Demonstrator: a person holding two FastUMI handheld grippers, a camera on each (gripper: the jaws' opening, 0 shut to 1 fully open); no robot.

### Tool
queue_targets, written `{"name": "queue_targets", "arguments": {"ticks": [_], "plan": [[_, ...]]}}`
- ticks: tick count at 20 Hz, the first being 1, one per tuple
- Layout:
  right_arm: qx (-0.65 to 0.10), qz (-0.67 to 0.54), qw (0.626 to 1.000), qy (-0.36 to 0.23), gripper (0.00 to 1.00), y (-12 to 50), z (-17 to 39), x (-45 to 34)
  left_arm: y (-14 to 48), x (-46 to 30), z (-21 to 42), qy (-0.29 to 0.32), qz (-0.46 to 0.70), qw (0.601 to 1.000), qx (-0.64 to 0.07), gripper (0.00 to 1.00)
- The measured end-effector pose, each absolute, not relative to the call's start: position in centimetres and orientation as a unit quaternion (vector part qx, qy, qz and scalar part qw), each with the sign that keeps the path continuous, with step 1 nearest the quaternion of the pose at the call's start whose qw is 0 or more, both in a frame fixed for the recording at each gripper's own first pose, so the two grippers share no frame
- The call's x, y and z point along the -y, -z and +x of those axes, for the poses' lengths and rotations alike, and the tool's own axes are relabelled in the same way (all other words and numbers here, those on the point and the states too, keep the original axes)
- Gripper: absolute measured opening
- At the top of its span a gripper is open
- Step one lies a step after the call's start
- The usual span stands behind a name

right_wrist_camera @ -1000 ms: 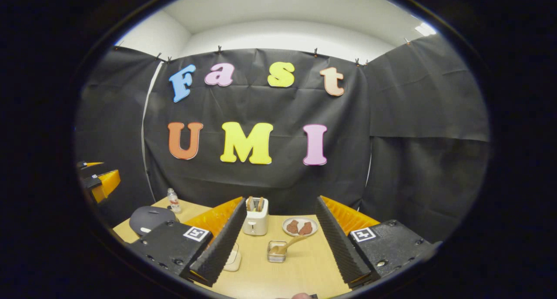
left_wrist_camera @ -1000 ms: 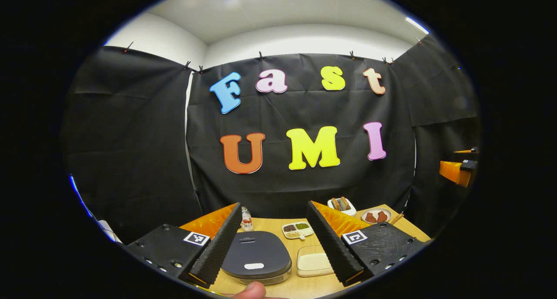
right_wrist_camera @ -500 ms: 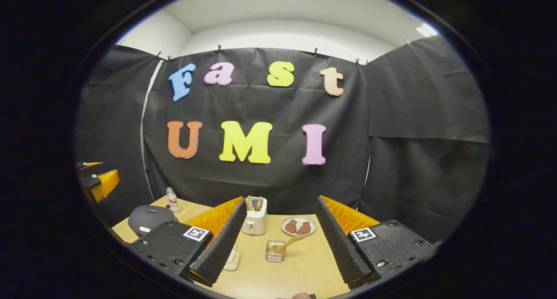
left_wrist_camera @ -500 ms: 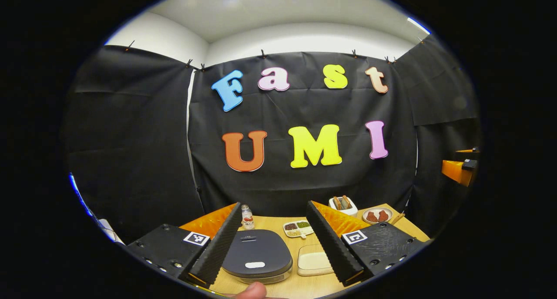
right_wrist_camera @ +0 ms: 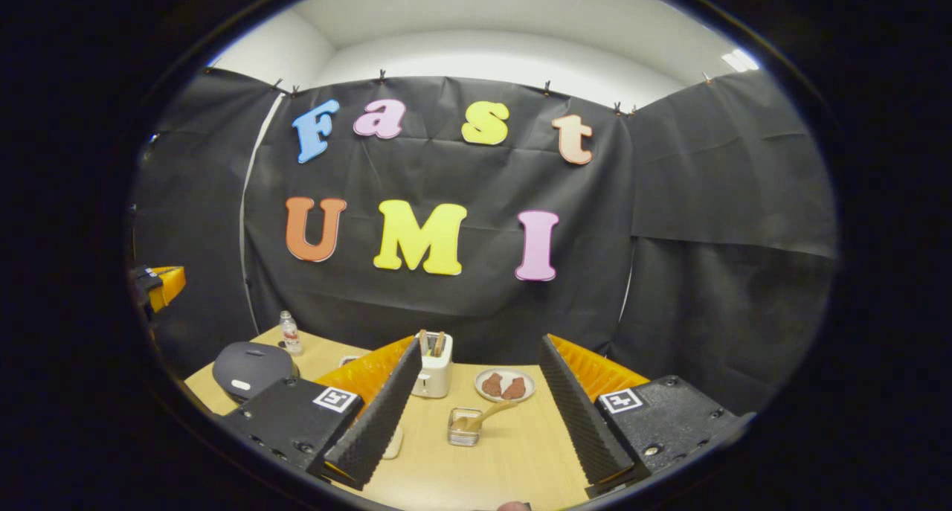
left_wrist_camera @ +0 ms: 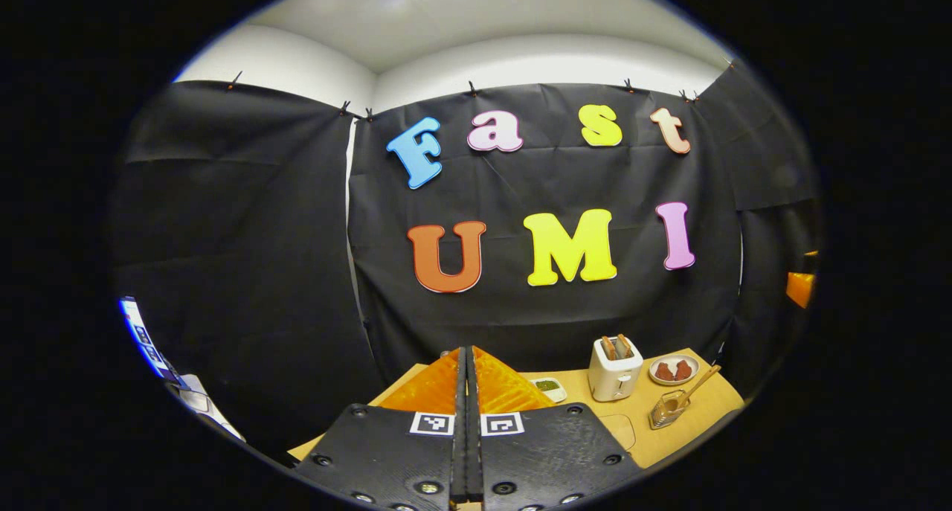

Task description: Close the left gripper, press the button to open the rice cooker; take a wooden spoon from the chopstick holder with the right hand, scoop a spoonful of rice and pour it into the rice cooker, then put the wooden spoon back into the chopstick holder.

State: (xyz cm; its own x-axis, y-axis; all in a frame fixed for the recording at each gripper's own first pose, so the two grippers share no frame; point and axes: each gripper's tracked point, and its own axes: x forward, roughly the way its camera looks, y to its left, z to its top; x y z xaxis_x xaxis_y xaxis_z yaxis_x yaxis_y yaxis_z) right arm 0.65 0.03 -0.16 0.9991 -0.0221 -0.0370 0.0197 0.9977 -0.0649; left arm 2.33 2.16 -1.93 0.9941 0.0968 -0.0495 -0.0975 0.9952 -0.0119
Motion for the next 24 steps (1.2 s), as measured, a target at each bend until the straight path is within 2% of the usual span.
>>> {"name": "queue_targets", "arguments": {"ticks": [5,10,15,21,24], "plan": [[-0.031,-0.045,0.998,0.011,1.00,0.4,1.4,-0.7,5.5,-3.7,4.6,-0.071,-0.012,0.996,-0.056,0.00],[-0.043,-0.072,0.996,0.008,1.00,0.5,2.1,-2.1,15.6,-5.3,6.7,-0.100,-0.025,0.983,-0.152,0.00],[-0.054,-0.082,0.995,0.003,1.00,1.2,3.0,-3.0,23.6,-4.8,7.0,-0.102,-0.035,0.965,-0.240,0.00],[-0.068,-0.090,0.994,-0.004,1.00,2.2,3.6,-3.6,27.4,-4.8,5.4,-0.108,-0.039,0.949,-0.293,0.00],[-0.076,-0.086,0.993,-0.009,1.00,2.7,3.7,-3.8,27.4,-5.0,5.3,-0.110,-0.037,0.949,-0.294,0.00]]}}
